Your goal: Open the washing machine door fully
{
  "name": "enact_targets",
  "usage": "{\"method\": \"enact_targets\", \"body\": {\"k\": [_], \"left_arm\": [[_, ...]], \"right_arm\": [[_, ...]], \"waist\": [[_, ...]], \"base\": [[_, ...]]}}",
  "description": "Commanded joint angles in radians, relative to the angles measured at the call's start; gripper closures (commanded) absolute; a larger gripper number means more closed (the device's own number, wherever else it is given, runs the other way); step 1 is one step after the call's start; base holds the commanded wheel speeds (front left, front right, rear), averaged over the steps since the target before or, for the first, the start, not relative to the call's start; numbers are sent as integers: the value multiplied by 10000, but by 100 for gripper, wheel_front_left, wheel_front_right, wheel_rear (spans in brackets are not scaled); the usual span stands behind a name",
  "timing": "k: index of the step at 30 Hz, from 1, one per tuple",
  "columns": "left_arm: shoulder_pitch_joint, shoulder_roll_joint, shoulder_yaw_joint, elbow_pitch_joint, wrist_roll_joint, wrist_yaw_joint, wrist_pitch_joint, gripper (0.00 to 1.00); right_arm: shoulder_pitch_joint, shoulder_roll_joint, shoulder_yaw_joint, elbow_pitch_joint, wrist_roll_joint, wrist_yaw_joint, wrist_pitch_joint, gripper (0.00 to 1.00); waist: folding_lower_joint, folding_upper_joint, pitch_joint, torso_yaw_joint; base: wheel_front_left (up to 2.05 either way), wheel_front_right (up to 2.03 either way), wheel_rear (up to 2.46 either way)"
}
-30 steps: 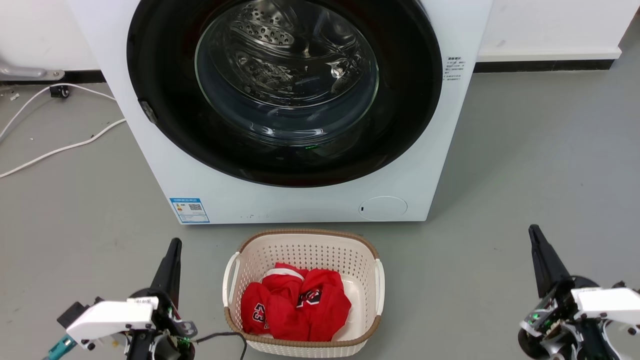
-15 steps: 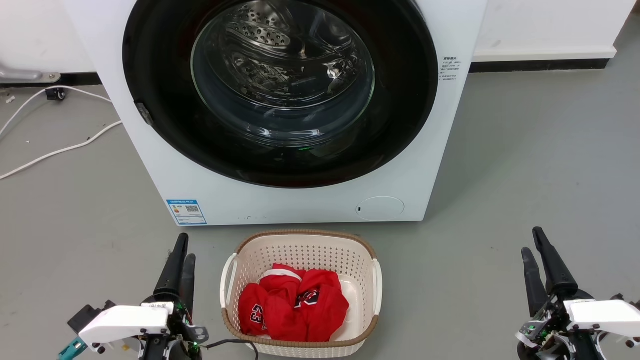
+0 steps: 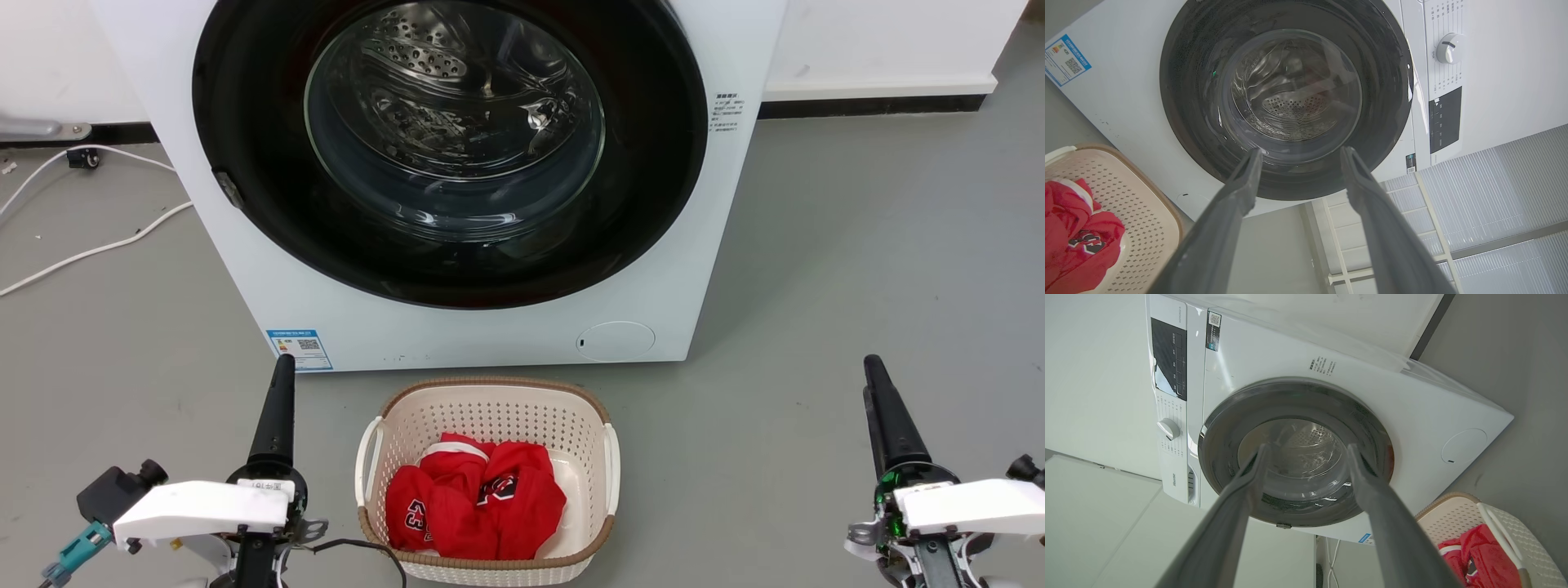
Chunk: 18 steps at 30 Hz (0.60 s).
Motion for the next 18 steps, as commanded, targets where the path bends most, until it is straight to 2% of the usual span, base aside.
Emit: {"method": "enact_targets", "body": {"k": [1, 10, 18], "left_arm": [[-204, 33, 0, -274, 468, -16, -127, 0], [-21, 24, -55, -652, 2450, -19, -451, 0], [114, 19, -218, -847, 3844, -22, -684, 0]], "right_arm": [[-85, -16, 75, -297, -606, 3, -108, 0], [97, 8, 362, -605, -3054, 4, -415, 0], [180, 26, 400, -631, -4510, 4, -641, 0]], "waist": [[0, 0, -6, -12], [0, 0, -26, -57], [0, 0, -53, -35]], "base": [[0, 0, 0], [0, 0, 0], [0, 0, 0]]}}
